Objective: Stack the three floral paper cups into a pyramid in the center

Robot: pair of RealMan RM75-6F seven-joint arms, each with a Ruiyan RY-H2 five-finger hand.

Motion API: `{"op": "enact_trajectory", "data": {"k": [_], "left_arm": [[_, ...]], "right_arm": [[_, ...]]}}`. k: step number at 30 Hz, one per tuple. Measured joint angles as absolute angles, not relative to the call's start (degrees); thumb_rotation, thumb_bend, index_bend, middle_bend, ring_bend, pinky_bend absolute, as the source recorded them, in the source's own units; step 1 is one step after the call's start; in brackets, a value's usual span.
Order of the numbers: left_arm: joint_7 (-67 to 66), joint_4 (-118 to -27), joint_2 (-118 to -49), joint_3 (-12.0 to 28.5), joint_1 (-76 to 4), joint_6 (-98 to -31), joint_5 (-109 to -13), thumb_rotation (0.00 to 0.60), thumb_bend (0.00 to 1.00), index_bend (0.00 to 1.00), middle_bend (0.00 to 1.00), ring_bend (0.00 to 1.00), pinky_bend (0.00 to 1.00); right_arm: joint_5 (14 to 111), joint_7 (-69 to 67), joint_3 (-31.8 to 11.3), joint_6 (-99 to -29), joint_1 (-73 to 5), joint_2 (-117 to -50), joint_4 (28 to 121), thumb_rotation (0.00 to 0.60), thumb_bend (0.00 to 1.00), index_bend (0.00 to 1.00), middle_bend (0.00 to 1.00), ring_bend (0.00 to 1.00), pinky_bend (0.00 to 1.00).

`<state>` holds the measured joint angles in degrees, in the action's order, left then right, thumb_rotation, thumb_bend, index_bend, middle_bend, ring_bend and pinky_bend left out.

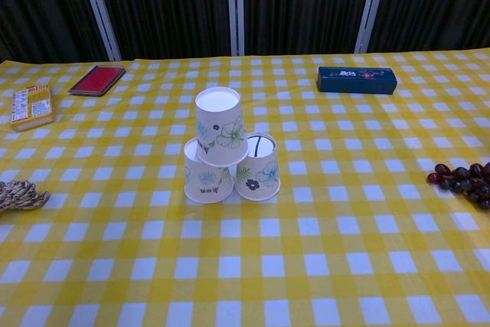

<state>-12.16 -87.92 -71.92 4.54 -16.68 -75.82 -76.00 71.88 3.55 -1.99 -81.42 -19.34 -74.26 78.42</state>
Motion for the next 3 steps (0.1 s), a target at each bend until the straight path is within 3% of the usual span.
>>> {"op": "enact_trajectory", "data": {"k": [3], "left_arm": [[-12.28, -87.62, -72.12, 4.57, -16.41, -76.05, -75.96, 0.600, 0.27, 0.00, 0.00, 0.00, 0.00]], "right_arm": [[73.39, 1.65, -2.30, -81.60, -18.52, -74.57, 76.90, 0.600, 0.16, 0.00, 0.00, 0.00, 0.00]]}}
